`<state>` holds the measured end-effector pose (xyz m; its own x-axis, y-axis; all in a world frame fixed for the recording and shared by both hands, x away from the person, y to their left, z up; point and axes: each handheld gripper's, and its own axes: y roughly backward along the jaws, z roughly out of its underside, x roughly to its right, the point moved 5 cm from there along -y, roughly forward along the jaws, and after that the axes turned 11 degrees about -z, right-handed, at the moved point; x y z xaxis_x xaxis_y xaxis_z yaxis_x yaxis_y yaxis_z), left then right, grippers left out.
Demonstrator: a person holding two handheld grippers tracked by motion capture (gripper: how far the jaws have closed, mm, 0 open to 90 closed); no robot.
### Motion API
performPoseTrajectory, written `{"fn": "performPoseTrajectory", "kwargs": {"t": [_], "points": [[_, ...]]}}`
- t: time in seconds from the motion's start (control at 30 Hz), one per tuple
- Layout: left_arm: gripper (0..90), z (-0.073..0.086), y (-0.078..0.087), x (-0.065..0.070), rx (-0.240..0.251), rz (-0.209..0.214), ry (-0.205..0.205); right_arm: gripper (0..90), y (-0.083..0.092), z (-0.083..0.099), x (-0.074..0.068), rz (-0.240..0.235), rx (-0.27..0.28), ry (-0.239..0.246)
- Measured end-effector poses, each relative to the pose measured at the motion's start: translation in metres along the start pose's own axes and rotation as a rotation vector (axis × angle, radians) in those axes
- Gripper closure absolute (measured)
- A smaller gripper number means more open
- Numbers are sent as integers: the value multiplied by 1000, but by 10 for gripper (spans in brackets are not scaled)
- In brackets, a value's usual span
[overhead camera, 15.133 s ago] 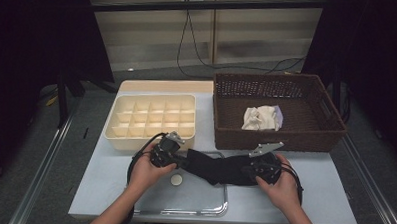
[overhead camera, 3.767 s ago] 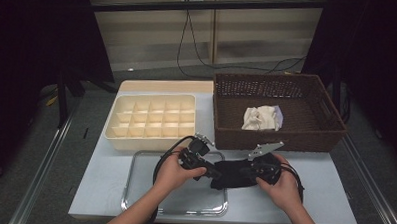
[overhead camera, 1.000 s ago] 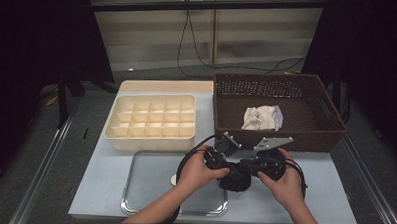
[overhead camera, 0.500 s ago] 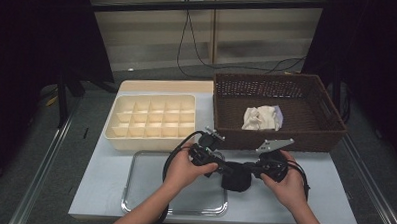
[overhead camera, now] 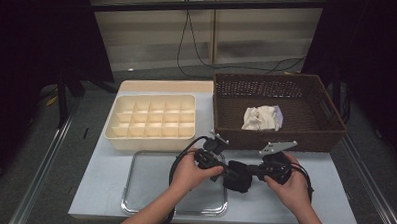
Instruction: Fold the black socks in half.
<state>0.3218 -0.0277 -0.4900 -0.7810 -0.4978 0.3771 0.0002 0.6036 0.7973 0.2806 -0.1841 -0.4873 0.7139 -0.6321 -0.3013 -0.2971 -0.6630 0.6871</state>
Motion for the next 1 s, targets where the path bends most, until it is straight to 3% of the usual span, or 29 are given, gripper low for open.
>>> {"fn": "performPoseTrajectory", "kwargs": {"t": [0.17,0.43,0.53,0.57,0.6,0.7,1.0], "points": [[380,-1,-5,-1,1,9,42,875,2,4,2,1,-10,-10],[356,-2,-9,-2,-7,7,49,884,1,8,1,-4,-28,-14],[345,-3,-11,0,-5,11,74,886,0,8,0,0,-32,-9],[339,-3,-11,-2,-13,-3,54,889,0,8,0,1,-32,-14],[337,-4,-12,0,-8,12,76,892,0,9,-1,-3,-35,-19],[336,-4,-13,0,-2,23,85,895,-2,10,0,-8,-35,-10],[341,-4,-14,0,-16,26,80,900,-3,10,0,-5,-45,-12]]}}
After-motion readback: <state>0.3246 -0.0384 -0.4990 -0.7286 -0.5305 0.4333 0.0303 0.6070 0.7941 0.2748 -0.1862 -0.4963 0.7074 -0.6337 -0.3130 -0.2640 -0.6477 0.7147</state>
